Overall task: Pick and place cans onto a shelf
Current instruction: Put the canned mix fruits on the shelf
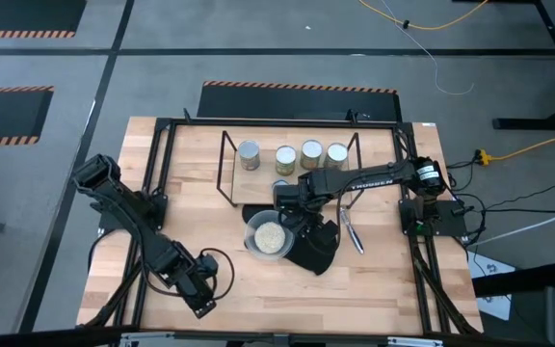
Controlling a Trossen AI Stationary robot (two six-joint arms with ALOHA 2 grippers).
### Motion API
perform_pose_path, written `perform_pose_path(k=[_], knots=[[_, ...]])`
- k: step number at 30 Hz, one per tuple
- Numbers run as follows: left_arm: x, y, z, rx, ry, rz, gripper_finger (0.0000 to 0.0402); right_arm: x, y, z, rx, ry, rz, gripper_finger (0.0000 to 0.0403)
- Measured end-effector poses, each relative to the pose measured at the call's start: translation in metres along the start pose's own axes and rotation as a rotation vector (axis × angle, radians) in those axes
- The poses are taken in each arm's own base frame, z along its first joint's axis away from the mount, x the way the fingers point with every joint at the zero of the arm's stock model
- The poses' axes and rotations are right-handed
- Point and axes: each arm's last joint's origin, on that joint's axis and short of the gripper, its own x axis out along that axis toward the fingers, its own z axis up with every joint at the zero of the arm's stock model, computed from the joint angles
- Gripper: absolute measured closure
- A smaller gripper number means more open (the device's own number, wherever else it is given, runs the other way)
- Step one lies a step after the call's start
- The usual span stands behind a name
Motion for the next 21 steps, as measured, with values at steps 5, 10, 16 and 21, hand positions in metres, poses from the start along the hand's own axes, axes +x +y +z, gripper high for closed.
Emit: perform_pose_path(k=[5,10,16,21], knots=[[0.011,0.0,-0.002,0.006,0.008,0.038,0.0294,0.0,0.0,0.0,0.0,0.0,0.0,0.0358],[0.02,-0.002,-0.003,0.008,0.028,0.053,0.0294,0.0,0.0,0.0,0.0,0.0,0.0,0.0358],[0.021,-0.002,-0.003,0.009,0.032,0.051,0.0294,0.0,0.0,0.0,0.0,0.0,0.0,0.0358],[0.021,-0.002,-0.004,0.011,0.031,0.052,0.0294,0.0,0.0,0.0,0.0,0.002,-0.001,0.0358]])
